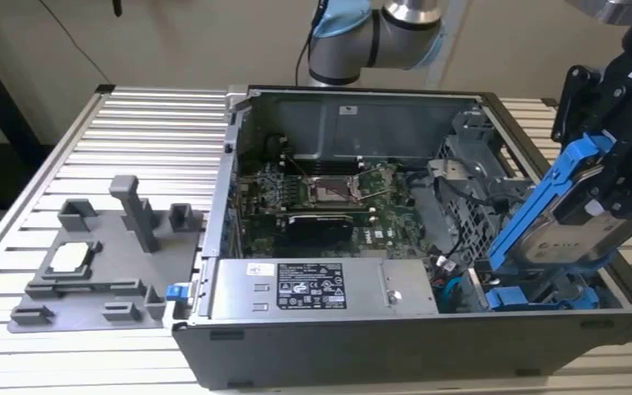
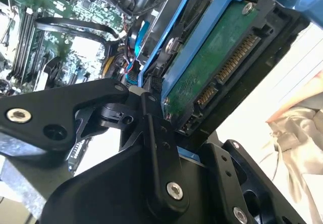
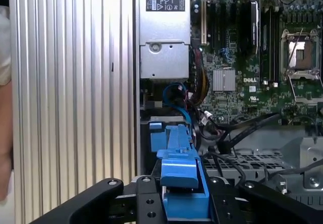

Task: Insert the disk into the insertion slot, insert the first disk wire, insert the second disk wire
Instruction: 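Insert the disk into the insertion slot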

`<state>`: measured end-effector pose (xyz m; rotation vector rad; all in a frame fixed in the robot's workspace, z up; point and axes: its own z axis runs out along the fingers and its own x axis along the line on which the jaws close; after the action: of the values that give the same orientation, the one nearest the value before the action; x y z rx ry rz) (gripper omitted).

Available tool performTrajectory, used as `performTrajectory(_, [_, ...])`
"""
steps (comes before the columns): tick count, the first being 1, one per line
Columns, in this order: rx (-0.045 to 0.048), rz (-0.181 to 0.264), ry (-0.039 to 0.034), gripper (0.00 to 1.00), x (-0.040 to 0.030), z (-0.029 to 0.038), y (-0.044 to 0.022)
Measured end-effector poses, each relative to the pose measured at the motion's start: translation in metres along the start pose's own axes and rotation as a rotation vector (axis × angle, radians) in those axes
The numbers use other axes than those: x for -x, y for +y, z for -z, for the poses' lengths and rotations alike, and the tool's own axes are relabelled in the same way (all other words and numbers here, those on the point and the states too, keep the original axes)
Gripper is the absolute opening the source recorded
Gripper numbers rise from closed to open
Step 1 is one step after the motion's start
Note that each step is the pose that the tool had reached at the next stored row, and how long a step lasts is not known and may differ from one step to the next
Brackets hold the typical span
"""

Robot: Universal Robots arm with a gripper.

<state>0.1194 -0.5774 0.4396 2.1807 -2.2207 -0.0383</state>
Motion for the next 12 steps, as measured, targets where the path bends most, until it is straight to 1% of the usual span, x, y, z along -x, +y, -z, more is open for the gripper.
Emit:
performTrajectory(9, [0.0,0.0,0.0,0.33,0.0,-0.007,-0.0003])
performTrajectory(12, [0.0,0.0,-0.0001,0.33,0.0,-0.0102,-0.0004])
